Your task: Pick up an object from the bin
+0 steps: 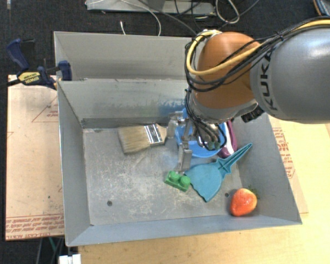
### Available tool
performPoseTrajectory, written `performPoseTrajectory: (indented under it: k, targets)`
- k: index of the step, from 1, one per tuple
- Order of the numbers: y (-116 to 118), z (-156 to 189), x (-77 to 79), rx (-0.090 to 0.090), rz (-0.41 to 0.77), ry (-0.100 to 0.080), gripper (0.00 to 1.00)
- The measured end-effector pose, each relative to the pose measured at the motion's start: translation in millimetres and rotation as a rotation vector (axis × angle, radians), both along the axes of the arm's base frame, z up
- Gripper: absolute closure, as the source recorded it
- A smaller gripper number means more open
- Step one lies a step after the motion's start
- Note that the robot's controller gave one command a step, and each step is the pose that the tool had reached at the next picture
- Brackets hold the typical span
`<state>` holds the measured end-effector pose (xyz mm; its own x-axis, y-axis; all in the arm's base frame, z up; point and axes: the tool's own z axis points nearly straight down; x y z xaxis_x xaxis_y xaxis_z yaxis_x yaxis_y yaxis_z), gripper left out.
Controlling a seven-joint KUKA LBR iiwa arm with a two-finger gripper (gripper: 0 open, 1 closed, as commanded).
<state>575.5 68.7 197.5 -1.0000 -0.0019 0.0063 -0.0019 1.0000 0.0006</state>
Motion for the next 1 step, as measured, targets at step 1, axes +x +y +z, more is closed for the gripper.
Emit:
performPoseTrajectory:
  k: [1]
  targets:
    - [-0.6, 5.0, 1.4, 0.001, -0.003, -0.008, 0.00]
